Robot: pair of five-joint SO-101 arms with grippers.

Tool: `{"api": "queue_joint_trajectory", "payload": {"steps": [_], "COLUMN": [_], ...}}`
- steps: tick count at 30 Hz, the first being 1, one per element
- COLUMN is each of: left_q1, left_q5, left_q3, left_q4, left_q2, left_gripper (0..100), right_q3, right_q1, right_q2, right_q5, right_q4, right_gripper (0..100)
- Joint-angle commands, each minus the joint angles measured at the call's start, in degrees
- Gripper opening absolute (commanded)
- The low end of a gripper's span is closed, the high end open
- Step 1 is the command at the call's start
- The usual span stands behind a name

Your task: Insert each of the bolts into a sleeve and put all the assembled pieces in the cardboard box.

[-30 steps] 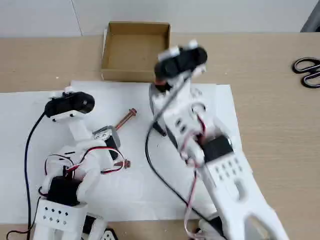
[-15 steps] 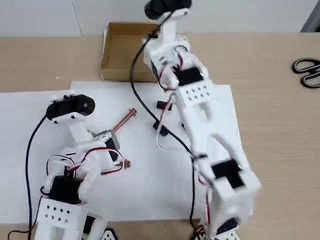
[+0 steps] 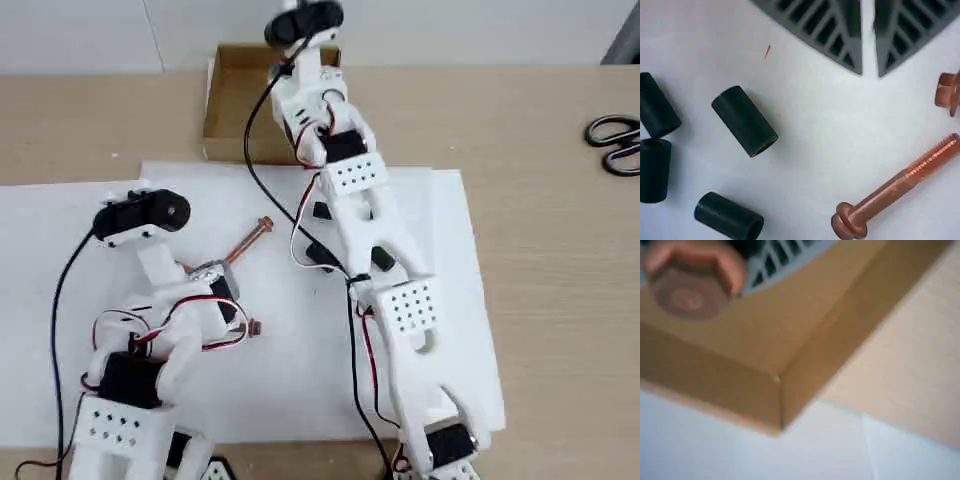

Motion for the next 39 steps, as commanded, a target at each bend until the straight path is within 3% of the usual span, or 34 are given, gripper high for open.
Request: {"api": "queue_joint_trajectory", "payload": {"steps": [1, 11, 15, 23, 29, 39], "left_q1": [-0.35, -0.35, -0.26, -0.18, -0.35, 0.00], "left_q5": [-0.35, -0.44, -0.44, -0.44, -0.44, -0.44], "left_q3": [-0.22, -0.22, -0.22, 0.92, 1.71, 1.36], "left_q4": [-1.05, -1.05, -1.05, -1.14, -0.97, -1.14], "left_q2": [-0.62, -0.62, -0.62, -0.62, -0.70, -0.70], "left_gripper": [1, 1, 1, 1, 1, 1], "right_q3": [-12.40, -15.21, -15.47, -15.47, -15.82, -18.02], "right_q1": [0.40, 1.19, 1.36, 2.07, 2.24, 2.33], "right_q2": [3.82, 7.52, 7.43, 7.43, 6.73, -2.86], "right_q5": [1.85, 4.04, 4.04, 4.13, 3.96, 3.87], "right_q4": [-1.54, -1.36, 3.91, 9.89, 10.24, 19.21], "right_gripper": [0.4, 0.6, 1.0, 17.3, 17.3, 17.3]}}
